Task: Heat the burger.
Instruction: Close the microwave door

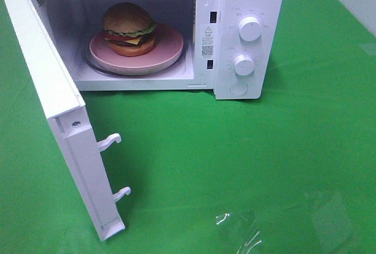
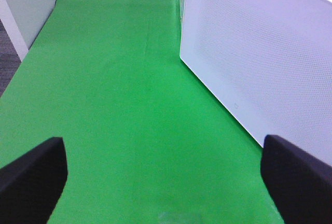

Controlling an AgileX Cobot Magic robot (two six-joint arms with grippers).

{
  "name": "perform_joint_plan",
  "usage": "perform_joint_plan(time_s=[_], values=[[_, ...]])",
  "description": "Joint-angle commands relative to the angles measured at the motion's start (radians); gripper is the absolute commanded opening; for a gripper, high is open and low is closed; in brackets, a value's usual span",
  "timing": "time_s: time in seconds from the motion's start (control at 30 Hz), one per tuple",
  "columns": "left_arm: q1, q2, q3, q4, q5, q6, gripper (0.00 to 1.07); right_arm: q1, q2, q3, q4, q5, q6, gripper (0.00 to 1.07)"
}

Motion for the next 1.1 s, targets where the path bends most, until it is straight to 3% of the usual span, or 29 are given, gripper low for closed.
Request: perform_joint_plan(time_s=[0.03,0.2,0.27,0.3,0.33,0.37,0.4,0.43,0.5,0.6,0.63,0.67,0.7,1.0,1.1], values=[[-0.005,-0.015,0.003,-0.003,-0.011,-0.007,0.93,-0.005,-0.025,0.001,0.002,-0.016,-0.016,0.76],[-0.005,-0.015,-0.002,-0.003,-0.018,-0.013,0.88,-0.005,-0.025,0.001,0.002,-0.016,-0.016,0.76],[-0.005,-0.015,-0.014,0.0,-0.034,-0.013,0.76,-0.005,-0.025,0.001,0.002,-0.016,-0.016,0.76],[-0.005,-0.015,-0.014,0.0,-0.034,-0.013,0.76,-0.005,-0.025,0.001,0.002,-0.016,-0.016,0.76],[-0.005,-0.015,-0.018,0.002,-0.044,-0.013,0.66,-0.005,-0.025,0.001,0.002,-0.016,-0.016,0.76],[-0.005,-0.015,-0.018,0.002,-0.044,-0.013,0.66,-0.005,-0.025,0.001,0.002,-0.016,-0.016,0.76],[-0.005,-0.015,-0.021,0.002,-0.057,-0.013,0.53,-0.005,-0.025,0.001,0.002,-0.016,-0.016,0.76],[-0.005,-0.015,-0.021,0.002,-0.057,-0.013,0.53,-0.005,-0.025,0.001,0.002,-0.016,-0.016,0.76],[-0.005,0.003,-0.026,0.002,-0.104,-0.013,0.28,-0.005,-0.025,0.001,0.002,-0.016,-0.016,0.76],[-0.005,0.013,-0.026,0.002,-0.136,-0.013,0.2,-0.005,-0.025,0.001,0.002,-0.016,-0.016,0.76],[-0.005,0.041,-0.024,-0.001,-0.191,-0.013,0.1,-0.005,-0.025,0.001,0.002,-0.016,-0.016,0.75],[-0.005,0.041,-0.024,-0.001,-0.191,-0.013,0.1,-0.005,-0.025,0.001,0.002,-0.016,-0.016,0.75],[-0.005,0.074,-0.024,0.003,-0.239,-0.013,0.0,-0.005,-0.025,0.001,0.002,-0.016,-0.016,0.75],[-0.005,0.254,0.039,0.003,-0.509,-0.01,0.0,-0.005,-0.025,0.001,0.002,-0.016,-0.016,0.75],[-0.005,0.293,0.108,-0.01,-0.717,-0.01,0.0,-0.005,-0.025,0.001,0.002,-0.016,-0.016,0.75]])
